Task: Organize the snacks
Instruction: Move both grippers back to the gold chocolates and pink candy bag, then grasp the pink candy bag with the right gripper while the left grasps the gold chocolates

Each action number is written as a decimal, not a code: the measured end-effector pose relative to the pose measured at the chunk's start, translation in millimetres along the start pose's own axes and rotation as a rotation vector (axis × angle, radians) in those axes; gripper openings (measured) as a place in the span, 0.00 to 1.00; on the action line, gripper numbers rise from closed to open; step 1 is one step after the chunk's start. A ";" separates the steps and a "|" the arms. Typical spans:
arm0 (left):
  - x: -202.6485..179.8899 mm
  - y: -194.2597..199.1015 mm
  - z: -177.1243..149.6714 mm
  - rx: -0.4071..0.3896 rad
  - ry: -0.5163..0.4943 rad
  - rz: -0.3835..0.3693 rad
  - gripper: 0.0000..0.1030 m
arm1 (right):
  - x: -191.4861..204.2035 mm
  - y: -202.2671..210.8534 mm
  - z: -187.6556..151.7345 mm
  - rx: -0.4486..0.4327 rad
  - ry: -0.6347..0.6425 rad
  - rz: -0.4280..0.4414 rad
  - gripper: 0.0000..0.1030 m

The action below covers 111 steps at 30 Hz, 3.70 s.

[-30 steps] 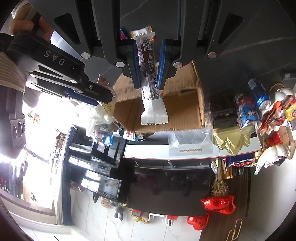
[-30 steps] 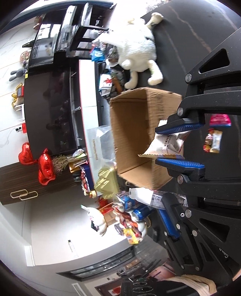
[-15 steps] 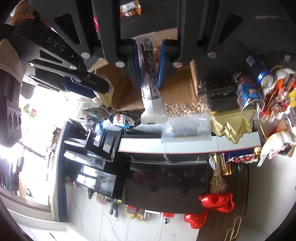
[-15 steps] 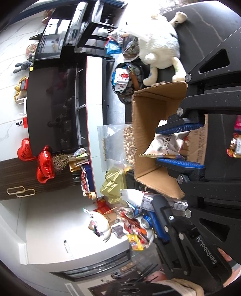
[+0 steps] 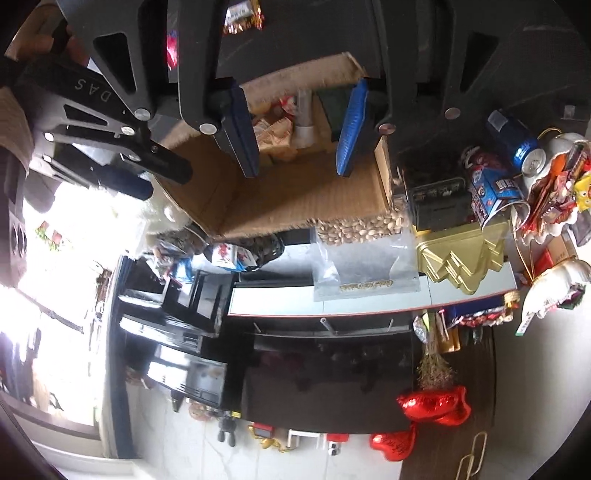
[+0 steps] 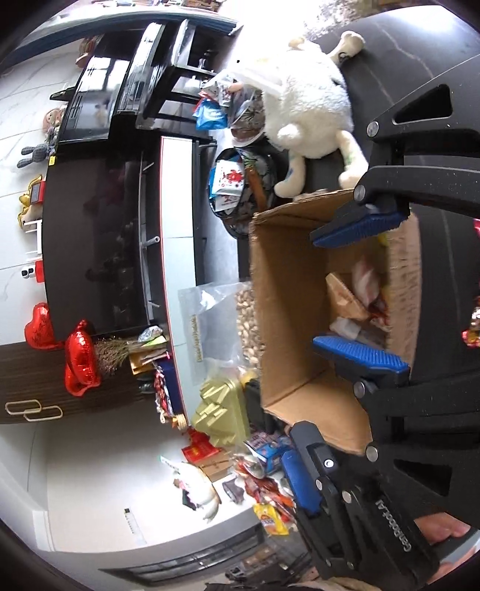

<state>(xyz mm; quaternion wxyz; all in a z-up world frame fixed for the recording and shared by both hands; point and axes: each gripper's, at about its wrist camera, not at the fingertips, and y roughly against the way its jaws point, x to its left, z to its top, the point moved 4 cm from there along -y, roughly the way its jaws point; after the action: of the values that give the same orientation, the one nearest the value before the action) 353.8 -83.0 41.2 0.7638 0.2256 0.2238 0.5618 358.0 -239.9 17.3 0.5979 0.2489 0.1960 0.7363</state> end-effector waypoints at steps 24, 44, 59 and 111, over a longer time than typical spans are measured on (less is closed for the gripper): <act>-67.1 40.0 -96.3 0.035 -0.096 -0.033 0.53 | -44.4 58.5 -100.6 0.008 -0.136 0.002 0.82; -59.7 -21.1 -154.4 0.197 -0.094 -0.079 0.53 | -65.9 -0.1 -173.1 0.243 -0.241 -0.074 0.82; -50.2 -57.2 -170.7 0.247 -0.169 -0.115 0.53 | -56.3 -28.7 -185.9 0.324 -0.183 -0.083 0.81; -53.6 -44.9 -153.3 0.232 -0.147 -0.141 0.19 | -37.8 -18.1 -177.2 0.245 -0.137 0.001 0.46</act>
<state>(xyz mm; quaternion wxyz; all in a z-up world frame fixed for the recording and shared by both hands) 282.2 -132.1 -103.2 0.7845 0.3368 0.2458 0.4591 271.8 -271.5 -139.9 0.5746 0.3697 0.2430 0.6886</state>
